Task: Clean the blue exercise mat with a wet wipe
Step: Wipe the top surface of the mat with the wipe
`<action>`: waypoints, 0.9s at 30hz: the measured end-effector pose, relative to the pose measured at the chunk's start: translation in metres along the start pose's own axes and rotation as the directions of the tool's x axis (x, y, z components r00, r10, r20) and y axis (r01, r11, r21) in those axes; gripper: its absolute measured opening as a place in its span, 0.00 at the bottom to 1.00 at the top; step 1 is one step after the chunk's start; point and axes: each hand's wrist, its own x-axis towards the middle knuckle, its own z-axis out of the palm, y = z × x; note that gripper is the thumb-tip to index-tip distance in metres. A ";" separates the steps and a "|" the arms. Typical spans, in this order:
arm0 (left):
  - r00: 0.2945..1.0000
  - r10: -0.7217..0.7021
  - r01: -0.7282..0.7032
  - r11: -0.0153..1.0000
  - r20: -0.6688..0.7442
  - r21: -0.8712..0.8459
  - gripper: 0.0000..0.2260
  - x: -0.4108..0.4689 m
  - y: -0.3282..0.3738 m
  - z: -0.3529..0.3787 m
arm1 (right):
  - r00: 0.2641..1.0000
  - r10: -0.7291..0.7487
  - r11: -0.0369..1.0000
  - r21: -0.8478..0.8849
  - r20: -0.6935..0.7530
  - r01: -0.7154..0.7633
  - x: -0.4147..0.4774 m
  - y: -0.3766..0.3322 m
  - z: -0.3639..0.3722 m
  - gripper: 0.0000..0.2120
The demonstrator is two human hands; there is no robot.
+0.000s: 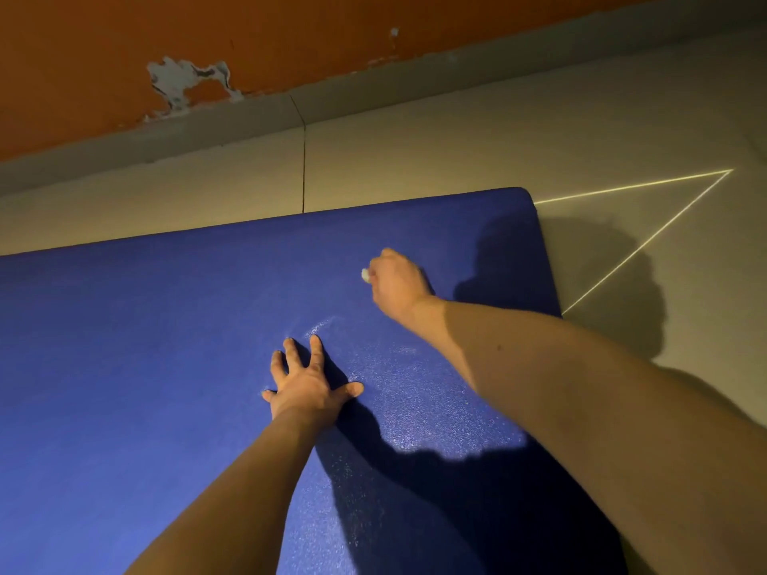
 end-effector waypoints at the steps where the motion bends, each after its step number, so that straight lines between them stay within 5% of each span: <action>1: 1.000 0.001 -0.001 1.000 0.001 0.003 0.50 0.000 0.000 0.000 | 0.998 0.058 0.997 -0.045 -0.013 -0.058 0.005 0.012 -0.012 0.07; 8: 1.000 -0.010 0.010 1.000 0.010 0.015 0.51 0.001 0.001 0.000 | 0.930 0.352 0.929 -0.076 -0.107 -0.361 0.013 0.070 -0.050 0.06; 15: 1.000 -0.027 0.026 0.999 0.004 0.022 0.51 0.002 0.001 0.000 | 0.993 -0.018 0.999 -0.024 0.113 0.020 -0.043 -0.032 0.016 0.08; 19: 1.000 -0.027 0.027 0.999 0.011 0.021 0.50 0.002 0.001 -0.002 | 0.988 -0.111 0.993 -0.013 0.107 0.113 -0.043 -0.018 0.009 0.08; 23: 0.999 -0.026 0.025 0.999 0.025 0.027 0.51 0.002 0.001 -0.003 | 1.000 0.022 0.981 -0.194 -0.006 -0.022 -0.018 0.050 -0.024 0.11; 27: 0.999 -0.021 0.020 1.000 0.028 0.019 0.51 0.002 0.001 -0.003 | 0.970 0.224 0.964 -0.128 -0.089 -0.234 -0.012 0.079 -0.032 0.10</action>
